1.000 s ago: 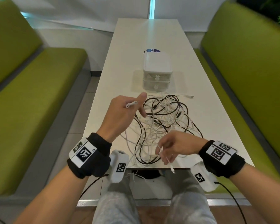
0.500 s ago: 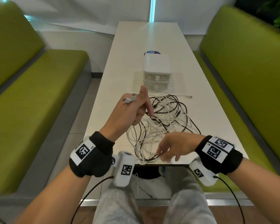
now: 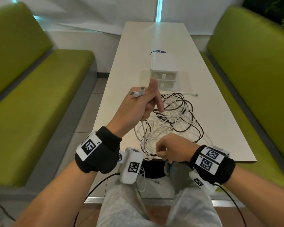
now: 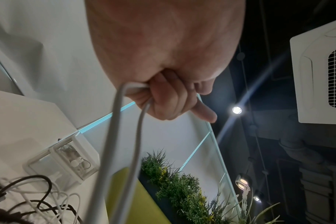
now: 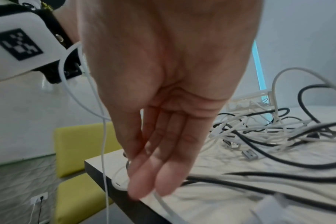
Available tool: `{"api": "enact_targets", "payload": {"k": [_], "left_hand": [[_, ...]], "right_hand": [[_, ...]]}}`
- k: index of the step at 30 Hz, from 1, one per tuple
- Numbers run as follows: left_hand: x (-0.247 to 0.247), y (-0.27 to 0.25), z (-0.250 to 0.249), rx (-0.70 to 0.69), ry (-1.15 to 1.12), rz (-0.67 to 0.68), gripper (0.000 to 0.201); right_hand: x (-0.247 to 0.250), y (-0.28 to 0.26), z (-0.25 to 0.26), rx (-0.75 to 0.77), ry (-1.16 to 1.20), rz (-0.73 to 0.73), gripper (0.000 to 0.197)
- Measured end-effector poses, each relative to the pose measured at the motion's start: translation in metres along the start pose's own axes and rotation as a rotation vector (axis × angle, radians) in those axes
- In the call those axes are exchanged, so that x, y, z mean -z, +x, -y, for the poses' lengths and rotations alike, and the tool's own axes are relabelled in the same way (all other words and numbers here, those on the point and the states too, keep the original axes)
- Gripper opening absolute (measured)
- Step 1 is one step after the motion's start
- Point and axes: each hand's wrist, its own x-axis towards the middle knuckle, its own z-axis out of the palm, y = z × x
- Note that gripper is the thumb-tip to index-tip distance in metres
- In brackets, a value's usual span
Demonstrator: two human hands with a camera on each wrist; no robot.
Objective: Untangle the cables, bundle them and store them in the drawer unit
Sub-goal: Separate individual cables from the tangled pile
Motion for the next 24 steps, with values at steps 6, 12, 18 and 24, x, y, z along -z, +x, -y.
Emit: {"api": "enact_targets", "payload": {"k": [6, 12, 18, 24], "left_hand": [[0.002, 0.000, -0.004, -0.028, -0.013, -0.032, 0.061], [0.000, 0.002, -0.004, -0.024, -0.056, -0.015, 0.063], [0.006, 0.001, -0.002, 0.053, -0.162, 0.025, 0.066], [0.002, 0.002, 0.000, 0.087, -0.192, 0.023, 0.079]], "right_hand": [[0.000, -0.021, -0.002, 0.022, 0.451, -0.161, 0.011], [-0.009, -0.023, -0.010, -0.054, 0.328, 0.384, 0.015], [-0.003, -0.013, -0.012, -0.115, 0.200, 0.301, 0.024], [-0.014, -0.004, -0.001, -0.125, 0.253, 0.197, 0.024]]}}
